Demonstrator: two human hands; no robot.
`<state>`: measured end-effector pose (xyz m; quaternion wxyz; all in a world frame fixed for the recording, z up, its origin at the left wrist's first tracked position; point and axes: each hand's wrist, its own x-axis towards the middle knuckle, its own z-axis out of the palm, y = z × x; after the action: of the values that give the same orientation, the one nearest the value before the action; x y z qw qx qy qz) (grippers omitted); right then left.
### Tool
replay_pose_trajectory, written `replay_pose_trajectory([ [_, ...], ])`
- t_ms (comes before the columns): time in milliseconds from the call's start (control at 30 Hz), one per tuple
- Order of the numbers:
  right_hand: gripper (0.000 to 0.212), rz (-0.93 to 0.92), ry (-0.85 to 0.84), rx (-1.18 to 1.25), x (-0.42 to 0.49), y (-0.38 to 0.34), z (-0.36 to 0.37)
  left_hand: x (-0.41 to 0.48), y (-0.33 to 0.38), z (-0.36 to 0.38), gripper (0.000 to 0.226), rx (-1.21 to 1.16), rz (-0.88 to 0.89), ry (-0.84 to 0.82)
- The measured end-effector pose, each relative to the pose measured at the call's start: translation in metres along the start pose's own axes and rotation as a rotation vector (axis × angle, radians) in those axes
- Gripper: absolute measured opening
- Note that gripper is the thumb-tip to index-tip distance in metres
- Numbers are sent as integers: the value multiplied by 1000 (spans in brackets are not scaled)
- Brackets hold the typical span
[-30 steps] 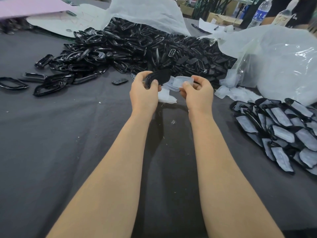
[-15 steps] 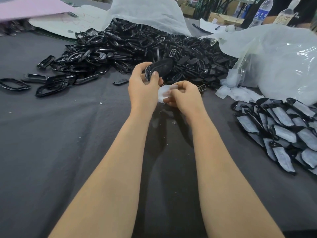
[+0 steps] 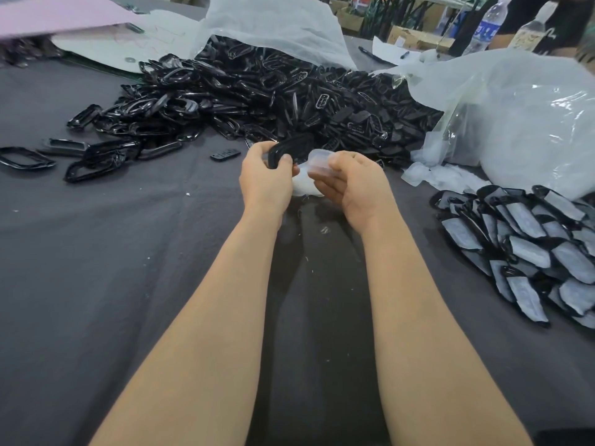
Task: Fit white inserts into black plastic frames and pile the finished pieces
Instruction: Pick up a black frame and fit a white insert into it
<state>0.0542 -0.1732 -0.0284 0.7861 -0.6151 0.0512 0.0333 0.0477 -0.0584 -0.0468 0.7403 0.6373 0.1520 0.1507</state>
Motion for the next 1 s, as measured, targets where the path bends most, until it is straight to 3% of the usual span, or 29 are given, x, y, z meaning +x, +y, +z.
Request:
replay_pose_trajectory([
  [300, 19, -131, -30, 32, -4, 0, 3, -7, 8, -2, 21, 46, 188, 37],
  [500, 20, -118, -59, 16, -6, -2, 3, -9, 8, -2, 21, 13, 181, 65],
  [700, 12, -146, 24, -130, -5, -2, 5, -9, 6, -1, 21, 46, 177, 25],
  [1000, 21, -259, 137, -131, -1, 0, 3, -10, 5, -2, 28, 49, 191, -28],
])
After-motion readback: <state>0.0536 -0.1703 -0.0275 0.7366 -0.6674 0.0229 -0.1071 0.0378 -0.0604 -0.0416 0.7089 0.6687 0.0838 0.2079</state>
